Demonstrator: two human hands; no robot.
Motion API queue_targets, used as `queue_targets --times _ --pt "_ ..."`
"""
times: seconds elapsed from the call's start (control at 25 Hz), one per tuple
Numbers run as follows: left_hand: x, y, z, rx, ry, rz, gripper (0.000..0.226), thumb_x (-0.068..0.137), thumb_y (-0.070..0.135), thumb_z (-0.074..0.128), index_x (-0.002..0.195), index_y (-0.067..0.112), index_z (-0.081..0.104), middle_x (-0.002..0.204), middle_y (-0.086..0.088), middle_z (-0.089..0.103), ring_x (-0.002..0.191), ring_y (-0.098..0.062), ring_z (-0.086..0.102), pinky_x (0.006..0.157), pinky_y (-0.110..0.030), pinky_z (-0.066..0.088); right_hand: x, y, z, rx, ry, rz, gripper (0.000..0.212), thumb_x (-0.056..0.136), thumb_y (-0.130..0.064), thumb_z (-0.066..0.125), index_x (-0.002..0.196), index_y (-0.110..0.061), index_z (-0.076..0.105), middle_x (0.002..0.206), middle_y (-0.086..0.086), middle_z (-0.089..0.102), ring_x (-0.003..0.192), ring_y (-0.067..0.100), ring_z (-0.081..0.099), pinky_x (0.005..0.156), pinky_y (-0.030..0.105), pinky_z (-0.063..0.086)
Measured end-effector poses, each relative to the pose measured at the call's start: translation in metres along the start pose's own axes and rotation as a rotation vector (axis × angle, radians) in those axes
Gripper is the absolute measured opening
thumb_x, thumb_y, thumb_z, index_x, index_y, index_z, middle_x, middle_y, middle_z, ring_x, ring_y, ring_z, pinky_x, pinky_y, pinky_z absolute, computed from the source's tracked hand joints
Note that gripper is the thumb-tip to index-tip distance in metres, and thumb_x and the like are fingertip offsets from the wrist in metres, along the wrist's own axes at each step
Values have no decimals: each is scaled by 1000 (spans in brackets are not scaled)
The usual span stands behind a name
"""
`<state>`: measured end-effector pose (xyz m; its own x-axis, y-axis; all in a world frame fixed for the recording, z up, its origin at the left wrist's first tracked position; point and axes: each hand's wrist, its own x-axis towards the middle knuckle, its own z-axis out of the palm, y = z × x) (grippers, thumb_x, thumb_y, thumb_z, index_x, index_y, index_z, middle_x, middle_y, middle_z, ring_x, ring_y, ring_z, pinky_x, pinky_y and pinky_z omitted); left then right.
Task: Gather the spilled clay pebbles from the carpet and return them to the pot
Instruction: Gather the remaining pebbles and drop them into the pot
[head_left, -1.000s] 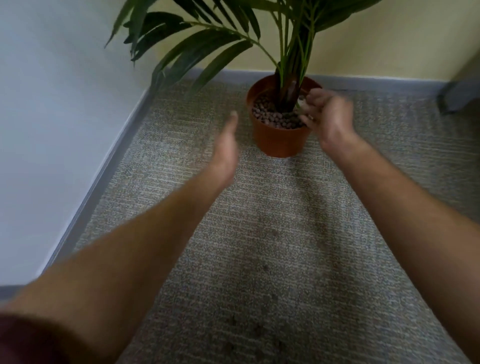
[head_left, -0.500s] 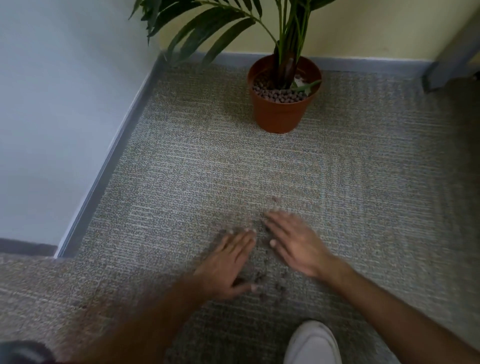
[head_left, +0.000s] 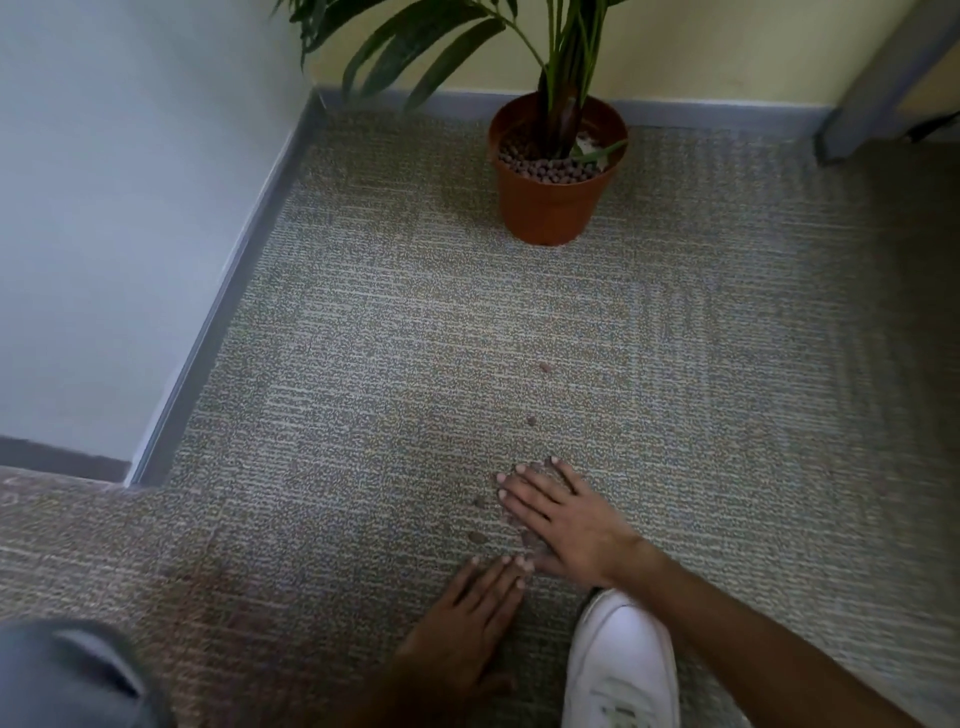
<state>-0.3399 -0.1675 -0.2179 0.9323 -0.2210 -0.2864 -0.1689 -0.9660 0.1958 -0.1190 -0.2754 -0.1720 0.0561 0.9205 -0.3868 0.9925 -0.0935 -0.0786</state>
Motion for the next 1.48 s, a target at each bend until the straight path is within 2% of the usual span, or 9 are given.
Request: queue_targets --times 0.12,0.24,0.44,0.68,0.84,0.92,1.08,1.24,1.48 --pt "21 -13 -29 -47 63 -248 86 88 66 33 142 -1 29 151 -20 33 146 -30 5 113 -51 9 12 18 -9 1 39 173 73 94 -63 7 151 -20 -6 162 0 -7 148 25 -9 117 56 -6" --pt "43 -44 -59 -159 155 -543 91 89 70 13 149 2 7 158 -17 0 147 -31 -7 117 -48 0 19 44 -20 105 133 374 73 92 -66 -1 150 -24 -16 160 1 -15 147 23 -13 118 53 -5" --pt "59 -78 -68 -215 62 -513 102 79 82 5 149 10 -13 153 -8 -28 143 -23 -25 115 -39 -15 13 55 -10 287 114 455 77 90 -68 -3 151 -21 -13 160 2 -14 148 22 -11 116 47 -8" --pt "62 -55 -57 -215 55 -259 106 78 84 19 151 11 -4 157 -5 -20 144 -17 -25 120 -44 -6 9 13 -1 338 100 207 86 87 -75 17 154 -23 7 162 -3 1 149 20 1 120 43 4" --pt "49 -79 -69 -168 135 -419 107 73 88 24 152 18 6 159 -2 -12 145 -19 -19 117 -45 -12 -6 32 -23 426 164 430 93 70 -78 50 145 -27 31 147 -3 36 131 21 40 103 36 38" --pt "38 -87 -69 -93 46 -474 105 72 87 21 152 20 9 161 -5 2 148 -27 0 118 -48 4 -13 33 -25 458 70 495 101 59 -74 66 142 -29 30 137 -1 37 121 22 47 92 35 45" --pt "36 -78 -66 -105 2 -497 81 84 73 29 145 19 28 139 -6 37 117 -26 49 90 -40 47 -4 11 -14 570 118 559 84 65 -41 81 135 -27 37 123 1 39 104 23 55 85 30 45" --pt "59 -66 -75 -229 32 -408 72 88 64 40 144 21 27 136 -1 38 108 -23 57 81 -37 49 15 -4 -18 638 248 445 50 78 -22 69 125 -23 51 116 -1 46 99 20 59 81 26 43" --pt "80 -70 -94 -467 33 -487 98 68 60 71 144 20 24 136 0 31 111 -25 53 93 -39 47 11 26 -26 749 108 526 89 60 -28 87 137 -23 43 127 -1 42 111 19 50 96 29 44"
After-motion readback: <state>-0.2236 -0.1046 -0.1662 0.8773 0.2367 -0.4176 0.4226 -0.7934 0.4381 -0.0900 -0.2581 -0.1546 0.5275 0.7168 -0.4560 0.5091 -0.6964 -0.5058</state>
